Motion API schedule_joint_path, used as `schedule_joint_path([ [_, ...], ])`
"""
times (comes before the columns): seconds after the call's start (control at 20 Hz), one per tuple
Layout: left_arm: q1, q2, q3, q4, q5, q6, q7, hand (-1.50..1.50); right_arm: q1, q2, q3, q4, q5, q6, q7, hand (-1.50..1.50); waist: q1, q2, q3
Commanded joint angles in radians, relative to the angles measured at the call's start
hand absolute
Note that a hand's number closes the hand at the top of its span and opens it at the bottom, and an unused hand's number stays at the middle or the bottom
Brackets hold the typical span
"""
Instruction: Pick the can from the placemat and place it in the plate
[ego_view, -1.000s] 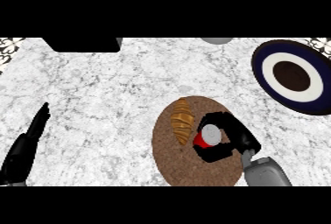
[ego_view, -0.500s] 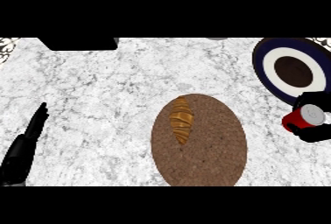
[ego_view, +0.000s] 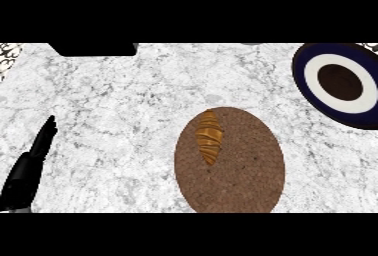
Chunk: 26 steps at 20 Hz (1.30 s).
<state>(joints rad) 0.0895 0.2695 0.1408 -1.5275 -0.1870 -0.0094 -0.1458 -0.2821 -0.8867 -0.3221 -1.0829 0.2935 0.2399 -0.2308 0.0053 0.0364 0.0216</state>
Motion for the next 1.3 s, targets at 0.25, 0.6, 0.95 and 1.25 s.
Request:
schedule_joint_path([
  [0.25, 0.0, 0.003, -0.01, 0.006, -0.011, -0.006, -0.009, 0.0, -0.06, -0.116, -0.18, 0.214, -0.131, 0.059, -0.472, 1.5, 0.022, -0.01, -0.004],
  [0.6, -0.037, 0.01, -0.024, 0.015, -0.008, -0.03, 0.001, 0.0, -0.135, -0.188, -0.176, 0.42, -0.145, 0.195, -0.698, 1.5, 0.07, -0.006, -0.01],
  [0.95, -0.072, -0.002, -0.045, 0.034, -0.026, -0.029, 0.019, 0.0, -0.282, -0.181, -0.078, 0.524, -0.108, 0.217, -0.696, 1.5, 0.089, -0.007, -0.014],
  [1.25, -0.081, -0.001, -0.043, 0.047, -0.03, -0.031, 0.014, 0.0, -0.408, -0.121, 0.053, 0.555, -0.034, 0.23, -0.647, 1.5, 0.075, -0.015, -0.018],
])
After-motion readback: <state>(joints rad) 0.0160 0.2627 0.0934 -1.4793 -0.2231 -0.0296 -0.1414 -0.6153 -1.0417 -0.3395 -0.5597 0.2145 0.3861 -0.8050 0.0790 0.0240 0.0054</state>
